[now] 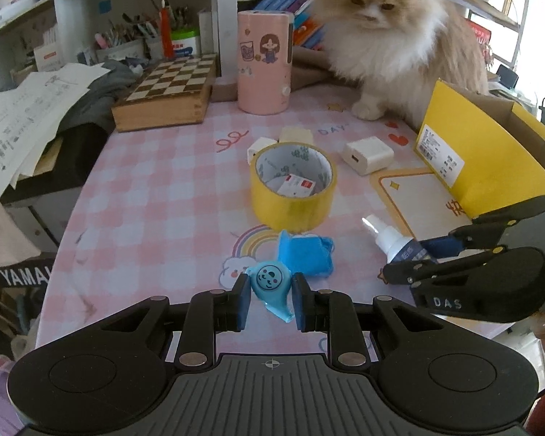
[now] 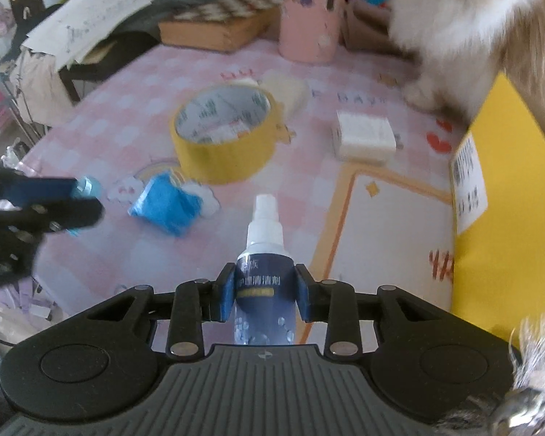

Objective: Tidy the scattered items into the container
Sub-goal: 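Carry the whistle and spray bottle with both tools toward the yellow box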

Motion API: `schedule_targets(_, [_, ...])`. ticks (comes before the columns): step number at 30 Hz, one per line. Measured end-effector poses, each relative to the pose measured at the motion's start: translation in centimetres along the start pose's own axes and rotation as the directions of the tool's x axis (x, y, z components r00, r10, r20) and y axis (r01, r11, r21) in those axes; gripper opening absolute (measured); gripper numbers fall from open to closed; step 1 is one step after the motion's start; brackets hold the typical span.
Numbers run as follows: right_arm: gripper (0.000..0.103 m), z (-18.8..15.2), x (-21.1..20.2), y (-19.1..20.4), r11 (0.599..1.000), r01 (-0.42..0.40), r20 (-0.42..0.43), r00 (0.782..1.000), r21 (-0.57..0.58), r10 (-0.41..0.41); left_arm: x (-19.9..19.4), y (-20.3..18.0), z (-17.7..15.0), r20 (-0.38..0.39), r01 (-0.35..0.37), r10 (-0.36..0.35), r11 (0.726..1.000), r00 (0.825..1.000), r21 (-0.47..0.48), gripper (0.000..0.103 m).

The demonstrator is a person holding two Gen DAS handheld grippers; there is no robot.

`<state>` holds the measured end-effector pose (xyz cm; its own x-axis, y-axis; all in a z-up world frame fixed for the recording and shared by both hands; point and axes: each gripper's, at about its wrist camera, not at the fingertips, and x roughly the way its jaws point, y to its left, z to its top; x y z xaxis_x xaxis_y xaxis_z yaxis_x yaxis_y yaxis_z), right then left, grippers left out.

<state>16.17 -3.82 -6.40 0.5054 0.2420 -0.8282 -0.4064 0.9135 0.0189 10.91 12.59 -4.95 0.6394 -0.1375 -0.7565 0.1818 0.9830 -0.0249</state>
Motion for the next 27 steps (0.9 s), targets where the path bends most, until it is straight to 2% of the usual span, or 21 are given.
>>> schedule_targets(4, [0.031,0.0,0.1,0.4,1.0,0.013,-0.013,1.0,-0.018,-0.013,-0.2,0.0,-0.1,0.003,-0.004,0.004,1.0,1.0,-0.001,0.023])
schedule_targets(7, [0.039,-0.4,-0.1,0.2,1.0,0.014,-0.022,1.0,-0.018,-0.014,-0.4,-0.1,-0.2,0.007,-0.003,0.003,1.0,1.0,0.001,0.023])
schedule_targets(9, [0.039,-0.7,-0.3,0.0,1.0,0.016,-0.026,1.0,-0.014,-0.016,-0.4,-0.1,-0.2,0.006,-0.002,0.002,1.0,1.0,0.001,0.023])
schedule_targets(11, [0.039,-1.0,-0.4,-0.2,1.0,0.01,-0.027,1.0,-0.001,-0.01,-0.5,-0.1,-0.3,0.007,0.0,0.0,1.0,1.0,0.002,0.023])
schedule_targets(13, [0.031,-1.0,-0.5,-0.1,1.0,0.004,-0.022,1.0,-0.01,-0.004,-0.6,-0.2,-0.3,0.008,0.004,-0.004,1.0,1.0,0.007,0.023])
schedule_targets(16, [0.031,-1.1,-0.6,0.3,1.0,0.009,-0.023,1.0,-0.025,-0.009,-0.9,-0.3,-0.4,0.013,0.01,-0.01,1.0,1.0,0.015,0.023])
schedule_targets(27, [0.031,-0.2,-3.9,0.2,0.999,-0.025,0.031,0.999,0.037,0.024,-2.1,0.4,-0.5,0.027,0.027,-0.027,0.999,0.999,-0.017,0.023])
